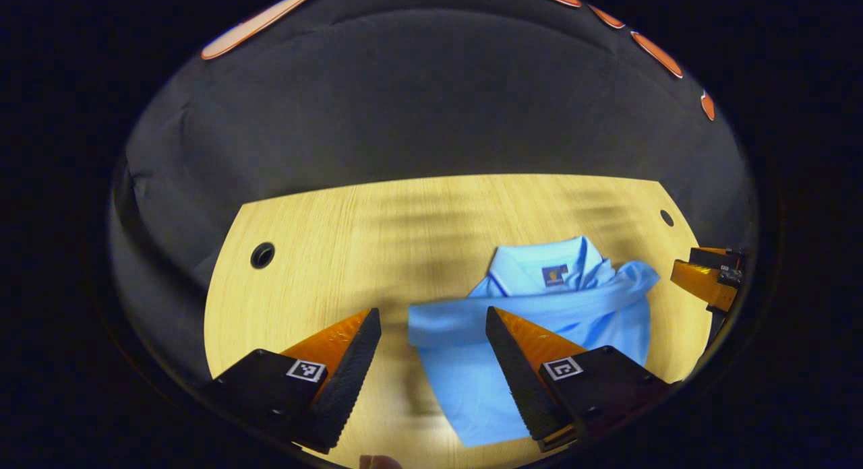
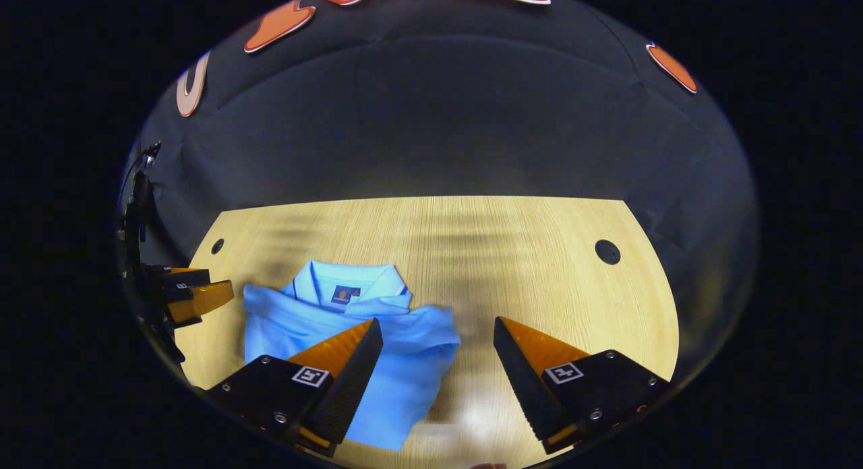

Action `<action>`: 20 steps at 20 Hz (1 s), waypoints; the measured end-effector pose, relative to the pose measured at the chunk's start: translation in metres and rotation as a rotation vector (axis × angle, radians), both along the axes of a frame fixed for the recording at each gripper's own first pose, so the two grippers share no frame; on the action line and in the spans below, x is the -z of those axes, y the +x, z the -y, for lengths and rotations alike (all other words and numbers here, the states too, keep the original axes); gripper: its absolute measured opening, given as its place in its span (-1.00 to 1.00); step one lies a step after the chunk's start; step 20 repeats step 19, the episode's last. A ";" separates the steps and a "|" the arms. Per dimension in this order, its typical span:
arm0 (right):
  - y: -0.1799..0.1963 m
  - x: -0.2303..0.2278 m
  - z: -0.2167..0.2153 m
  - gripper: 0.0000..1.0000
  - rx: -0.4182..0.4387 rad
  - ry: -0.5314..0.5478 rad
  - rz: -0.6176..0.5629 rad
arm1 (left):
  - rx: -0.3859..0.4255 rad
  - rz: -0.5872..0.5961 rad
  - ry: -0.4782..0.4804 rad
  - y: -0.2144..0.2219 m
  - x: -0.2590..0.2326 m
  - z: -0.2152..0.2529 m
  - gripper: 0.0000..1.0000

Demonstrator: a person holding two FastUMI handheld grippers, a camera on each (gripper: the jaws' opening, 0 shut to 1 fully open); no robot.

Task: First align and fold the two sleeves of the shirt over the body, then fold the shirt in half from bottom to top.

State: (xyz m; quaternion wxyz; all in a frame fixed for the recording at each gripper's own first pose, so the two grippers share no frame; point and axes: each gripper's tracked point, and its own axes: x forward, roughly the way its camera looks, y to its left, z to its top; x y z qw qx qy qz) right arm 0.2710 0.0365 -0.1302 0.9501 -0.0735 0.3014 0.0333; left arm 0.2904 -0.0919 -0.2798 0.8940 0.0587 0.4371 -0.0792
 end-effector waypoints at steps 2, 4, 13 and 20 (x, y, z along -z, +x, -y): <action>-0.011 -0.006 0.000 1.00 -0.003 0.000 0.011 | -0.040 0.047 -0.018 -0.011 -0.016 -0.012 0.97; -0.024 -0.023 -0.002 1.00 -0.014 0.004 0.044 | -0.064 0.165 0.004 -0.014 -0.053 -0.024 1.00; -0.141 -0.159 -0.026 1.00 -0.124 0.051 0.460 | -0.033 0.722 -0.089 -0.121 -0.288 -0.013 1.00; -0.232 -0.190 -0.025 0.99 -0.131 0.115 0.615 | 0.038 0.871 -0.154 -0.192 -0.347 -0.006 1.00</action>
